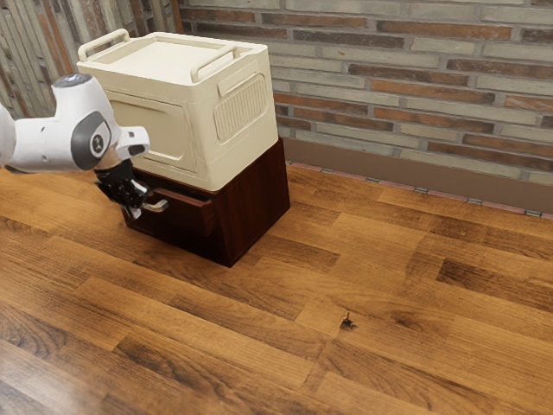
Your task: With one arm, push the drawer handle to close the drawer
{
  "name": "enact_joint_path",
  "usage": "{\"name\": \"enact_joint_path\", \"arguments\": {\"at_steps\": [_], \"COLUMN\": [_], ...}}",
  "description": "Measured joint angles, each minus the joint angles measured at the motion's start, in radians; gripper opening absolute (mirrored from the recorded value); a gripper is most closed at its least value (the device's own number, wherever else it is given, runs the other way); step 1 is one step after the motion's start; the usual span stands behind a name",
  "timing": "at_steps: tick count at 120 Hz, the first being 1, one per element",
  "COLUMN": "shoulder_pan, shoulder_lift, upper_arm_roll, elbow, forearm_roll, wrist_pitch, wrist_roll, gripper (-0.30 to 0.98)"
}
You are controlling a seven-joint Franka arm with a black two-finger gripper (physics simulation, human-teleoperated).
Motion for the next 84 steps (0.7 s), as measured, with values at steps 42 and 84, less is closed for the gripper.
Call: {"name": "enact_joint_path", "arguments": {"at_steps": [42, 84], "shoulder_pan": [0.038, 0.023], "shoulder_lift": [0.084, -0.224], "upper_arm_roll": [-0.021, -0.072], "elbow": [0.126, -0.217], "forearm_roll": [-0.031, -0.077], "wrist_pitch": [-0.013, -0.027], "wrist_roll": [0.223, 0.230], "gripper": [-0.04, 0.01]}}
